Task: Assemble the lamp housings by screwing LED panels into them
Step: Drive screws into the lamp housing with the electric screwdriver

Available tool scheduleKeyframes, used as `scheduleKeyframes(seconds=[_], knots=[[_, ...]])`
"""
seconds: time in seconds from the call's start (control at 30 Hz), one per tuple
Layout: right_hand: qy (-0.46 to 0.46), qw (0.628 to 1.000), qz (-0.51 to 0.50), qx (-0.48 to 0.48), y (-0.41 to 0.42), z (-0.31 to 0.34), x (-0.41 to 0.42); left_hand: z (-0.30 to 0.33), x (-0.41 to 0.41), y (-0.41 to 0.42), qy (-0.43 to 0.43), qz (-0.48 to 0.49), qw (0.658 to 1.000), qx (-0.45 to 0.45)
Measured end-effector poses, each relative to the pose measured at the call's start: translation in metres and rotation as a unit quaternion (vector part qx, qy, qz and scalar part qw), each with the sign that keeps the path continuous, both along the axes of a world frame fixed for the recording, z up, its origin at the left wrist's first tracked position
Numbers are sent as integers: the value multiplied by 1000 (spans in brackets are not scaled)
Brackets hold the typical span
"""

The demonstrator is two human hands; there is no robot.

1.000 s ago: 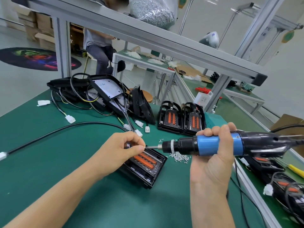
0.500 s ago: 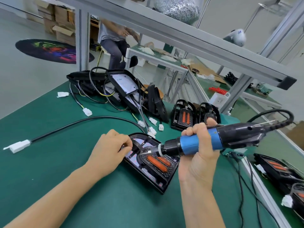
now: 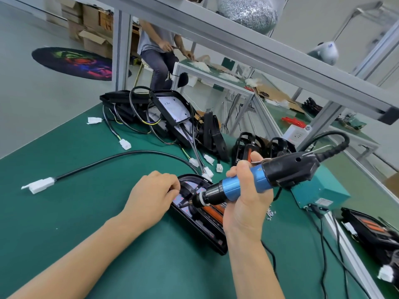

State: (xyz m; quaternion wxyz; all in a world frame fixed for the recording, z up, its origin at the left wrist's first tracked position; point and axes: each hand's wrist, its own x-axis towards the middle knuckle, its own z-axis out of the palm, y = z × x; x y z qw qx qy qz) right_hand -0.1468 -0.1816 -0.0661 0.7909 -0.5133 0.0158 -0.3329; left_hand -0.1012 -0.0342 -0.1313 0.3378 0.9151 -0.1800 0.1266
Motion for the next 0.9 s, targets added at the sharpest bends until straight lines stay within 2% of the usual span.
scheduleKeyframes(seconds=[0.47, 0.7, 0.9], knots=[[-9, 1000, -11, -21, 1, -5, 5, 1, 2, -1, -6, 7, 999, 31], [-15, 999, -21, 34, -6, 3, 0, 7, 5, -1, -2, 2, 997, 76], [-72, 993, -69, 55, -44, 30, -15, 29, 6, -15, -44, 3, 994, 103]])
